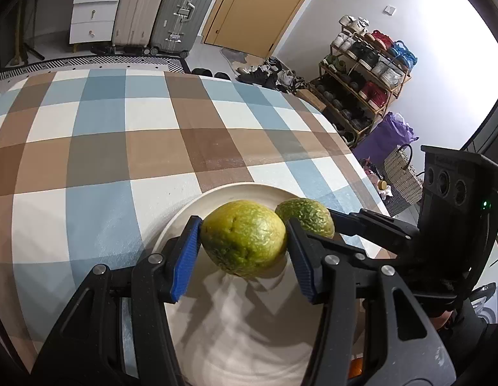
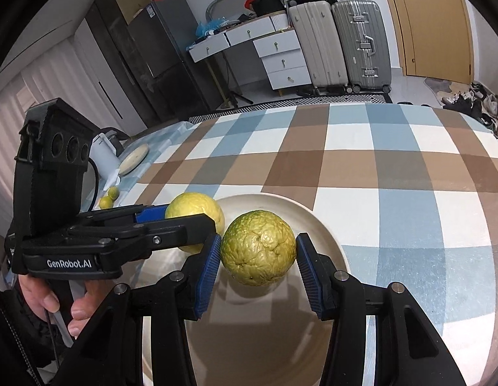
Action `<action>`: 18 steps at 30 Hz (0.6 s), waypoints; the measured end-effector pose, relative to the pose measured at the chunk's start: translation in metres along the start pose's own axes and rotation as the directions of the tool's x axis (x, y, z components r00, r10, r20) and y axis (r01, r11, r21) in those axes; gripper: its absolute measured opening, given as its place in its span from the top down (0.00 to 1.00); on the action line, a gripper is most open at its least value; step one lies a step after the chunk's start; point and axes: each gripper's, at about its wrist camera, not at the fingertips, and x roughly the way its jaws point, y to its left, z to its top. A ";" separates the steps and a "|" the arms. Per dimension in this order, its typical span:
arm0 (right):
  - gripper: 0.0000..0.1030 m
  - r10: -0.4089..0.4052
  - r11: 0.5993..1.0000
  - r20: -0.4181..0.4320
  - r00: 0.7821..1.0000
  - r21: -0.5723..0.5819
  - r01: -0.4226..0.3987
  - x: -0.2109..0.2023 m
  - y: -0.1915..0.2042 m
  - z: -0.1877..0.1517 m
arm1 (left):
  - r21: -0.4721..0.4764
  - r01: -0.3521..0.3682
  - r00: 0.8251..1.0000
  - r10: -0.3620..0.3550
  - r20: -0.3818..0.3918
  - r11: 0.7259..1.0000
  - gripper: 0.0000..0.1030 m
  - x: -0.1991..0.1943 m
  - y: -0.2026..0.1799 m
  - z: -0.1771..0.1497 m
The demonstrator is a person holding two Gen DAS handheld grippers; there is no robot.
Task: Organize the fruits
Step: 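Carry both green citrus onto the cream plate and open both grippers, then withdraw both tools from the plate back toward the fruit pile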
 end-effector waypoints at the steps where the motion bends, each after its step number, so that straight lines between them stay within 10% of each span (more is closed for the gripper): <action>1: 0.53 -0.004 1.000 -0.004 1.000 0.000 0.004 0.003 -0.001 0.000 | -0.001 -0.001 1.000 0.001 0.001 1.000 0.51 0.002 0.001 0.001; 10: 0.51 -0.023 0.999 -0.002 1.000 0.035 0.023 0.010 -0.007 0.004 | -0.031 -0.002 0.999 0.003 0.034 1.000 0.49 0.001 0.006 0.007; 18: 0.12 -0.043 0.998 0.110 0.993 0.055 0.037 -0.034 -0.001 0.002 | -0.003 -0.030 0.994 0.030 0.103 1.000 0.32 -0.043 -0.010 0.004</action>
